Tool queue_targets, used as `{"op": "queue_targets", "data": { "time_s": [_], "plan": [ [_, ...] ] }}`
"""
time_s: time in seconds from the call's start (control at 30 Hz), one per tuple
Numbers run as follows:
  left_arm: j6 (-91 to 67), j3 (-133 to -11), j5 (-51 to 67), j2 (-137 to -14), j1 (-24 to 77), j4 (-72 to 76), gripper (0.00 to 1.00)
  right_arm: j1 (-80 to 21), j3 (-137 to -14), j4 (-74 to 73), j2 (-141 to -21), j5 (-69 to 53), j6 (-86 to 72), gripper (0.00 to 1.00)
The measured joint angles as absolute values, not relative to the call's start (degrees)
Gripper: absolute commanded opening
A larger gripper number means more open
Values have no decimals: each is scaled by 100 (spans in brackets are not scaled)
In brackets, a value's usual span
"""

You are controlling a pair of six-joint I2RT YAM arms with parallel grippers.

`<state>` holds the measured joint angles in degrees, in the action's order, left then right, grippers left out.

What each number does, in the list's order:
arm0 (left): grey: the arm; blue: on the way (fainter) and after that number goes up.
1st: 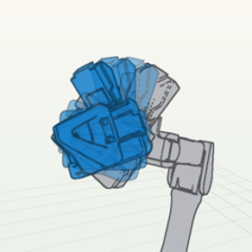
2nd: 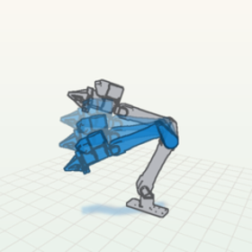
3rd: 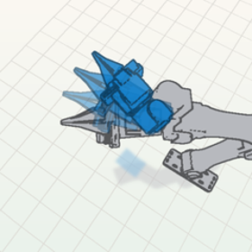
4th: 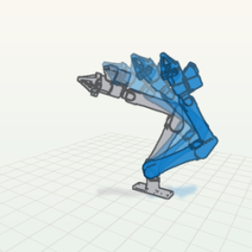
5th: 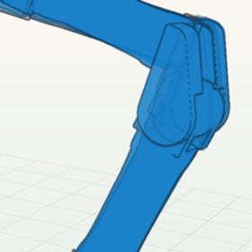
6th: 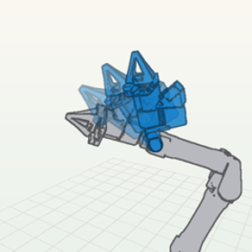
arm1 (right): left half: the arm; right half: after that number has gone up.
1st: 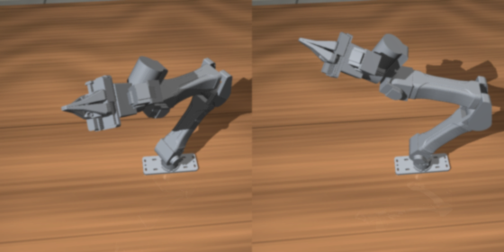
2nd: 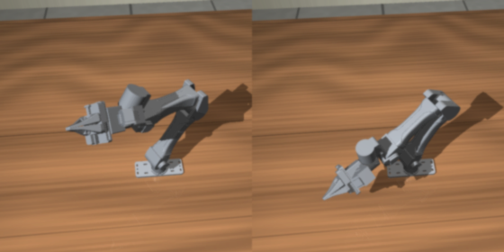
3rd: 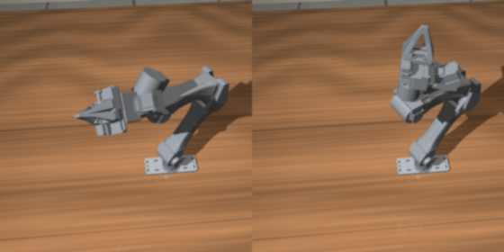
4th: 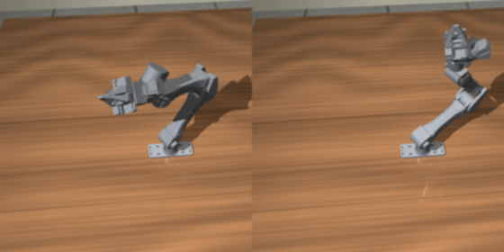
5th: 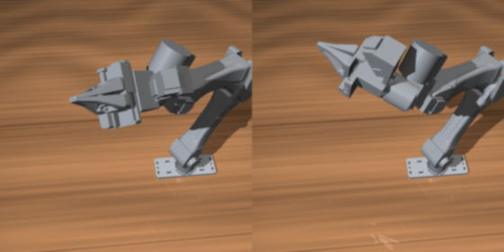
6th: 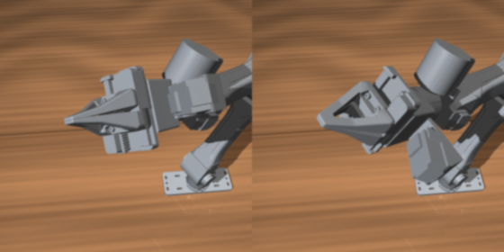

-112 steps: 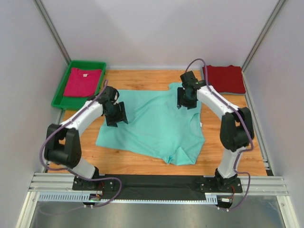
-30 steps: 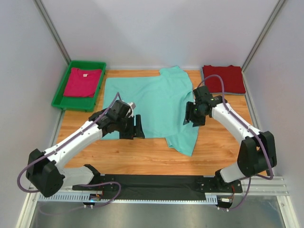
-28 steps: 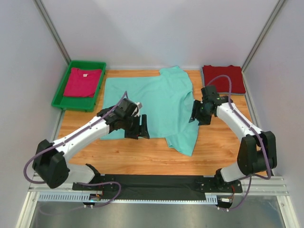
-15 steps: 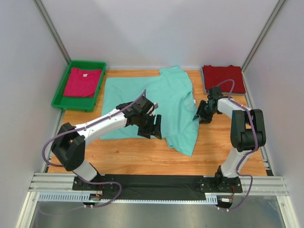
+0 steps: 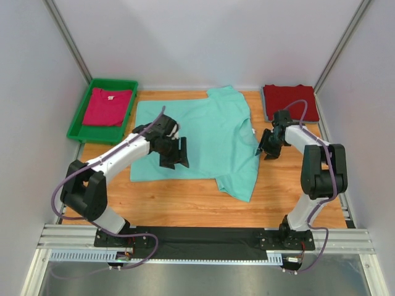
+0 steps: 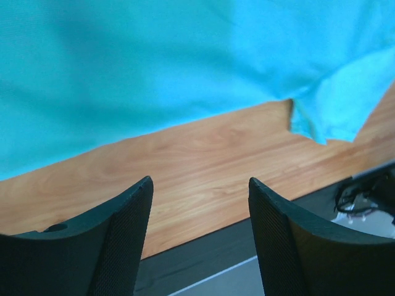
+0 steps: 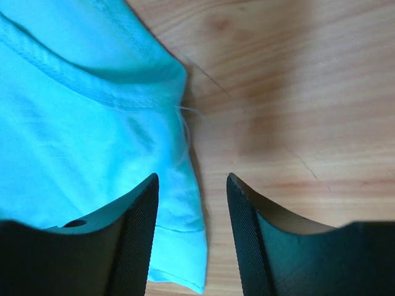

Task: Fold and stack the t-shirts
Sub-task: Flatten the tshirt out

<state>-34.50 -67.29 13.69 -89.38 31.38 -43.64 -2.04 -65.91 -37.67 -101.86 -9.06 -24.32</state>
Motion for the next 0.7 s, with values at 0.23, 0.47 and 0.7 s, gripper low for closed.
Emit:
{"op": "queue_targets", "data": {
  "time_s": [0.23, 0.47, 0.7],
  "plan": [
    [-3649, -5446, 969, -7697, 1597, -4491, 56, -132, -6123, -4335, -9330, -718, -2414, 52],
    [-3850, -4379, 788, -6346, 327, -4556, 49, -722, -4657, -4309, -7411, -1590, -2919, 43],
    [-3848, -4115, 875, -6648, -652, -4401, 53, -1031, -3922, -4283, -7150, -1970, -3240, 51]
  ]
}}
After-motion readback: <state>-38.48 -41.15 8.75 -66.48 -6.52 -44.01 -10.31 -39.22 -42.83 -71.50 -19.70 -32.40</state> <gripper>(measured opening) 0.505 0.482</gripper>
